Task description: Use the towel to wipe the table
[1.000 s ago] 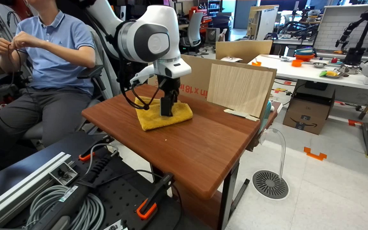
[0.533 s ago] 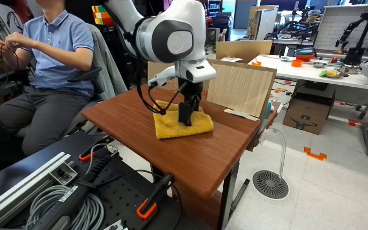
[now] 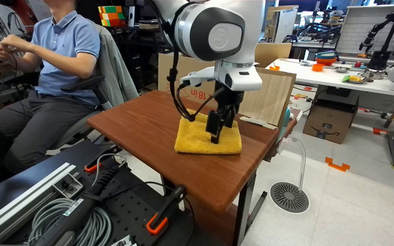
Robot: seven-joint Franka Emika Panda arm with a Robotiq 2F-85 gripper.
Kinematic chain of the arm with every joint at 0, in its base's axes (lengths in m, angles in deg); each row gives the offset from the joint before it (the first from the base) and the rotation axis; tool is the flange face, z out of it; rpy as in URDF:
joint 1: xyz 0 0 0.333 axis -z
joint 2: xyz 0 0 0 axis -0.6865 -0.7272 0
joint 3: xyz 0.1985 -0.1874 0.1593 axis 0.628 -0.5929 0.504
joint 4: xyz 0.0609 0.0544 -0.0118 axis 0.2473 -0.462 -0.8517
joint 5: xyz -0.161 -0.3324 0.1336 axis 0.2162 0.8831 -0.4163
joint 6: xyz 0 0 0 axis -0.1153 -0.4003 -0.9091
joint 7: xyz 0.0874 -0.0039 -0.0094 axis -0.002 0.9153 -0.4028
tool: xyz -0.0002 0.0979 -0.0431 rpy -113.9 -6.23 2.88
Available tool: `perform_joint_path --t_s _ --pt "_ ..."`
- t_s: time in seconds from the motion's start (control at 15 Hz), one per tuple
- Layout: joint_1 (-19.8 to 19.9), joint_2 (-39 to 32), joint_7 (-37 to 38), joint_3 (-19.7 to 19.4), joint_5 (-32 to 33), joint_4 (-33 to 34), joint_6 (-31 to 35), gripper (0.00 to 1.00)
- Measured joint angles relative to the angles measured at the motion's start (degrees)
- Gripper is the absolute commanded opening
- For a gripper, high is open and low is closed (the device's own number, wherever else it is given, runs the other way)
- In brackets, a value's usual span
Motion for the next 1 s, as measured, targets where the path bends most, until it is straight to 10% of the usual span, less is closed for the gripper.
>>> perform_joint_path --t_s 0.47,1.0 --pt "-0.1 1.8 -1.7 0.0 2.2 -3.6 0.7 1.0" --pt "-6.4 12.6 -5.4 -0.6 18.3 -24.4 13.1 1.0"
